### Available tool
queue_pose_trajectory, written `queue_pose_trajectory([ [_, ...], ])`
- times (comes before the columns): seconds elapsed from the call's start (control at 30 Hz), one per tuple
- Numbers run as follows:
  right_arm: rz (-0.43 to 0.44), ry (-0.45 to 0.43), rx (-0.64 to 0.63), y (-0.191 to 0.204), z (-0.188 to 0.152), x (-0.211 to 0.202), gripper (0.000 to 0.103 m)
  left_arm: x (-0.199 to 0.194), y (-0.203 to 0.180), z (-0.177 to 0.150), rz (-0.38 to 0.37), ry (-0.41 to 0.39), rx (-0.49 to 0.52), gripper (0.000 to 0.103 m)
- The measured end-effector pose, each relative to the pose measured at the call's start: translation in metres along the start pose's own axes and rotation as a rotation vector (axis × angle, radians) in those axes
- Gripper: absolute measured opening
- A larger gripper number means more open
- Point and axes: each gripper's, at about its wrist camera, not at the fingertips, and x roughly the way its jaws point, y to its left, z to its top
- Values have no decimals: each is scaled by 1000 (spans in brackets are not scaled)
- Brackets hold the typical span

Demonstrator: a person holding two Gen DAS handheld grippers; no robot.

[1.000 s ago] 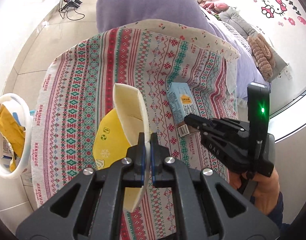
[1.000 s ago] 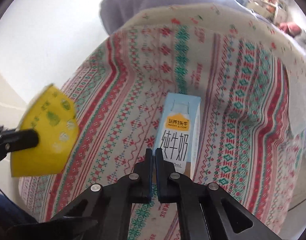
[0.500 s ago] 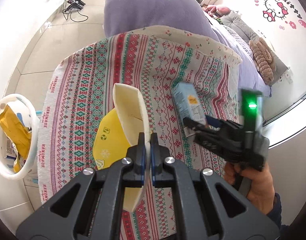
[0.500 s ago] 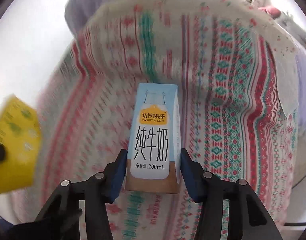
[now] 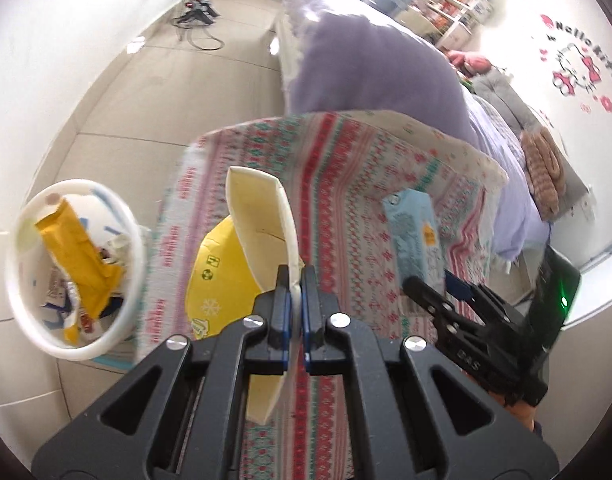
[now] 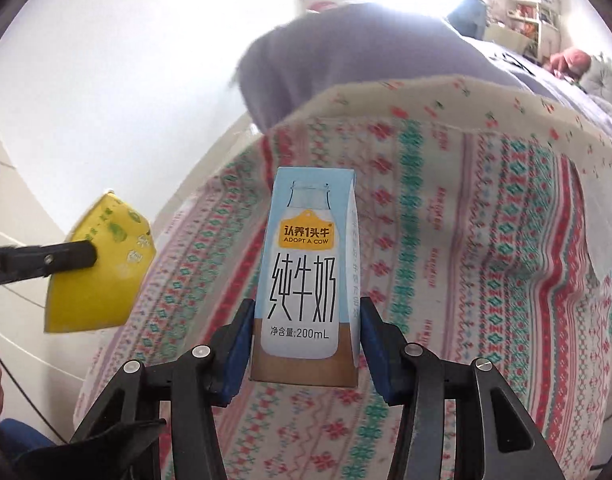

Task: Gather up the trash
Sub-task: 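Grasp the milk carton with the right tool, then carry the paper cup and milk carton over the white bin and open both tools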

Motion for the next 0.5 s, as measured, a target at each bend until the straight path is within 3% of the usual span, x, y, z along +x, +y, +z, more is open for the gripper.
queue_pose_trajectory([
  [0.17, 19, -18, -45, 23, -2, 14, 51, -12, 33, 4, 35, -17, -59, 5],
  [0.33, 46, 5, -91, 50, -8, 31, 51, -36, 98, 9, 87, -61, -186, 5],
  [0.5, 98, 15, -119, 76, -15, 35, 52, -38, 142, 3, 144, -40, -280, 5],
])
